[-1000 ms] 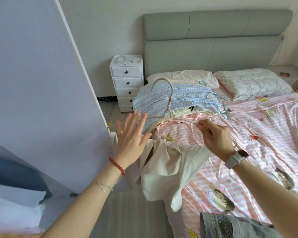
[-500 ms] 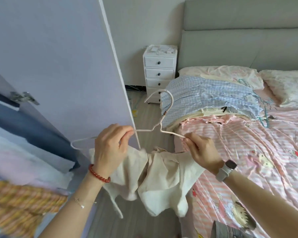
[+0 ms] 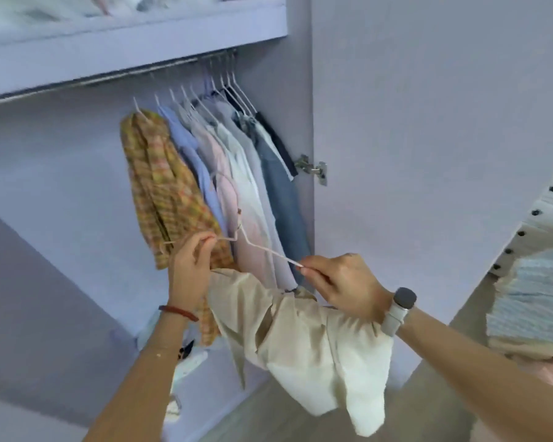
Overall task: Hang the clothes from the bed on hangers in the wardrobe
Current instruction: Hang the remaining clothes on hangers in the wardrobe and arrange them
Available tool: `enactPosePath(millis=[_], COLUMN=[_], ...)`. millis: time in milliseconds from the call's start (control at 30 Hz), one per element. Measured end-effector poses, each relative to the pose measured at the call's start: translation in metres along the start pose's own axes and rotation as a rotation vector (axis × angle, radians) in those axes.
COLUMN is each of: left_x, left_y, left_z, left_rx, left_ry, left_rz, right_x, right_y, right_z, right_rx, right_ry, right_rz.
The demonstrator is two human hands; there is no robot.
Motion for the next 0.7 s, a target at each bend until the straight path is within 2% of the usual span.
enactPosePath(millis=[133, 233, 333, 433, 567, 700], left_x=[0.06, 0.083, 0.064, 0.035, 0.006, 0.025], left_y=[-0.073, -0.128, -0.178, -0.209, -0.223, -0.228], left_z=[-0.017, -0.025, -0.043, -0.071, -0.118, -0.163], left_rx=[-0.082, -0.202, -0.368, -0.45, -0.452, -0.331], left_ry=[-0.052, -0.103, 0.004, 0.189, 0.349, 0.259], left_rz=[-0.21, -0.371, -0.53, -0.717, -0.935, -1.125], right_x=[0.07, 0.102, 0.126, 0.15, 0.171, 0.185], right_y=[0.044, 0.08, 0.108, 0.123, 0.135, 0.139], right_z=[-0.067, -0.111, -0.154, -0.197, -0.247, -0.294], right_rx=[0.071, 0.133, 0.152, 0.099, 0.019, -0.023], right_ry=[-0.061, 0.002, 0.041, 0.099, 0.158, 0.259], right_rz=[-0.114, -0.211, -0.281, -0.371, -0.51, -0.62])
Point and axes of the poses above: each hand's wrist, its own z-axis away from the middle knuckle, its own y-axis out of the palm, x = y × z, the point moved 10 cm from there along -z, towards the middle knuckle, and after that the axes turned 15 degrees about y, right-handed, at the moved point
